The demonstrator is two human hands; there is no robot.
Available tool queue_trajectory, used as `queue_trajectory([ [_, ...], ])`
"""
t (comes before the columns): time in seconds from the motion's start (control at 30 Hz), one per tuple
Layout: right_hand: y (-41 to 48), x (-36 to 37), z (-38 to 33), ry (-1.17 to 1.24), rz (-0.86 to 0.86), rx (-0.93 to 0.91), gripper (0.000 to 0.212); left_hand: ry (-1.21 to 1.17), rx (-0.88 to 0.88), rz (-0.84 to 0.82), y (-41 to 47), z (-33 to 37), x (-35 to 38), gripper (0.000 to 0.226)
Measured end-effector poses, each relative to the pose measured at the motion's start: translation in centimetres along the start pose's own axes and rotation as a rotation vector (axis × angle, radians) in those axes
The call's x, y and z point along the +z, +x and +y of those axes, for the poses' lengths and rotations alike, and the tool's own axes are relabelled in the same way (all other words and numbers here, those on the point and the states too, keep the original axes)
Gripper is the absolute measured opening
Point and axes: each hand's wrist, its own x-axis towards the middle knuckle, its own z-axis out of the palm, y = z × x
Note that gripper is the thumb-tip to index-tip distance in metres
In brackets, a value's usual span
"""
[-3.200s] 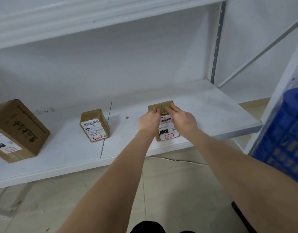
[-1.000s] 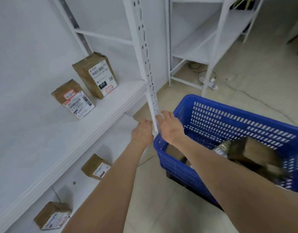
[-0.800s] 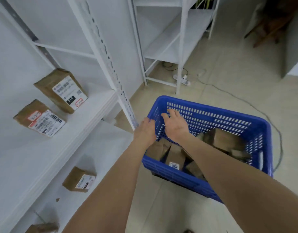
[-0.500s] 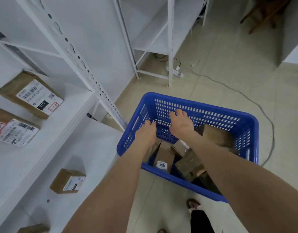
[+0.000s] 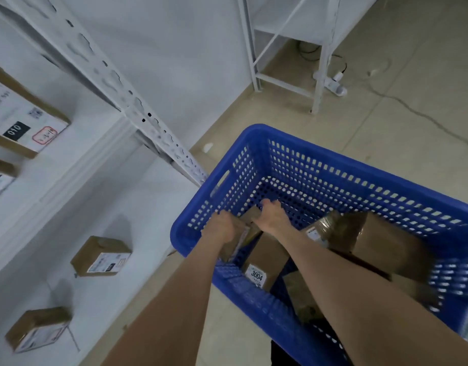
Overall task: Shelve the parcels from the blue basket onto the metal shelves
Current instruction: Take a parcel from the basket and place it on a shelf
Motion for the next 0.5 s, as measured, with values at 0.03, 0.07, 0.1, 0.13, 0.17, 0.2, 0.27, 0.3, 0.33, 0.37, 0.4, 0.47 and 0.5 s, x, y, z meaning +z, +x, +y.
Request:
queue_trajectory([
  [0.03,1.1,1.4,0.1,0.056,-0.047,0.014,0.047,-0.015,-0.022,-0.001,1.1,-0.5,0.9,0.038],
  [0.07,2.5,2.7,0.3,0.120,-0.069,0.005,0.041,-0.034,-0.043,-0.003,2.1,-0.7,1.5,0.038],
  [0.1,3.6,3.9,0.4,0.195,-0.083,-0.001,0.032,-0.046,-0.058,0.000,3.0,-1.0,2.2,0.039],
  [0.13,4.8,4.9,0.5,0.284,-0.103,0.016,0.022,-0.050,-0.083,-0.008,3.8,-1.2,2.6,0.040],
  [0.17,5.8,5.7,0.4,0.375,-0.139,0.055,0.013,-0.078,-0.094,-0.005,4.7,-1.5,2.9,0.040],
  [0.2,6.5,6.4,0.4,0.461,-0.175,0.108,0.013,-0.092,-0.108,-0.005,5.3,-1.6,3.1,0.040],
  [0.27,7.4,7.2,0.3,0.605,-0.244,0.223,0.027,-0.161,-0.126,-0.021,6.9,-1.9,3.8,0.039],
  [0.3,7.8,7.5,0.3,0.665,-0.273,0.258,0.034,-0.178,-0.099,-0.045,7.6,-1.9,4.1,0.037],
  [0.33,8.2,7.7,0.4,0.728,-0.304,0.273,0.038,-0.212,-0.073,-0.068,8.2,-2.0,4.5,0.032],
  [0.37,8.3,7.9,0.5,0.795,-0.332,0.281,0.038,-0.254,-0.064,-0.079,8.4,-1.8,4.5,0.025],
  [0.4,8.5,7.9,0.5,0.855,-0.349,0.287,0.037,-0.269,-0.065,-0.088,8.5,-1.6,4.5,0.021],
  [0.47,8.5,7.6,0.4,0.919,-0.339,0.311,0.035,-0.276,-0.078,-0.079,8.3,-1.3,4.2,0.023],
  [0.5,8.4,7.4,0.3,0.941,-0.329,0.336,0.035,-0.303,-0.102,-0.057,8.0,-1.1,3.8,0.031],
])
